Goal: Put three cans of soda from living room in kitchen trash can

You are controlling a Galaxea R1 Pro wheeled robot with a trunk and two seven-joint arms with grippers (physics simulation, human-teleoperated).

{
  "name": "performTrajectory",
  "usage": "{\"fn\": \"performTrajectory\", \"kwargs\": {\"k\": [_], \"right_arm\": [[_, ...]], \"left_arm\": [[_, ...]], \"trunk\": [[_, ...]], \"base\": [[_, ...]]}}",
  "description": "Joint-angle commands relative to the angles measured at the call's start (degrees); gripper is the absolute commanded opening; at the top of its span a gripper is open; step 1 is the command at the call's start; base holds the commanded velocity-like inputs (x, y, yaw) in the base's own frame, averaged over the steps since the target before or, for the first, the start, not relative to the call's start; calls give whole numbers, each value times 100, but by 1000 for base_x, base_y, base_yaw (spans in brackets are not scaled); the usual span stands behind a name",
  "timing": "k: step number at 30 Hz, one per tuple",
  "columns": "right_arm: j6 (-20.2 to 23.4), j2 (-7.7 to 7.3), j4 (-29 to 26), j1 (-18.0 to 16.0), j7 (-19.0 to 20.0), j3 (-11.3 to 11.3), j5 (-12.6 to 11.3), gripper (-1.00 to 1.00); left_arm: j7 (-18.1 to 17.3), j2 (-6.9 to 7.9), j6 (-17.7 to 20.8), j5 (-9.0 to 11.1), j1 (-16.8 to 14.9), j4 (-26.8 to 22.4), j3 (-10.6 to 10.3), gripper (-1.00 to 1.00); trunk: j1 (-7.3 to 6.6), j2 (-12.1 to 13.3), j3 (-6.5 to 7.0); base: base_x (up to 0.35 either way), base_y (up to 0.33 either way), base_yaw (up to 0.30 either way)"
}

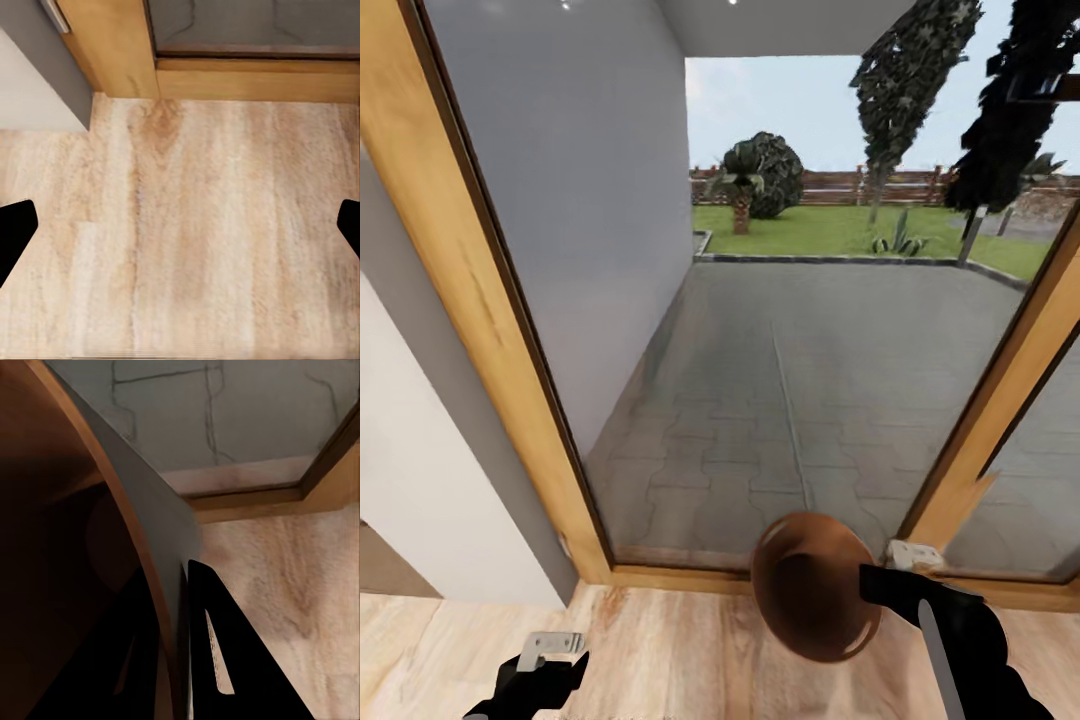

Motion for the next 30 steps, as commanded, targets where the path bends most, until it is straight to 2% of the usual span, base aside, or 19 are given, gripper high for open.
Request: {"fn": "performTrajectory", "kwargs": {"k": [1, 8, 16, 30], "right_arm": [[6, 1, -2, -2, 25, 1, -109, -100], [8, 1, -2, -2, 25, 2, -106, -100], [9, 1, -2, -2, 25, 1, -101, -100], [55, -5, -11, -2, 26, 1, -109, -100]], "left_arm": [[-5, -1, 10, -1, 0, -5, 0, 100], [-18, -2, 36, 2, 0, -9, -8, 100], [-10, 6, 14, -3, 0, -1, -261, 100], [-9, 2, 31, -3, 0, -14, -281, 100]], "trunk": [[0, 0, 1], [0, 0, 1], [0, 0, 1], [0, 0, 1]], "base": [[0, 0, 254], [0, 0, 254], [0, 0, 254], [0, 0, 254]]}}
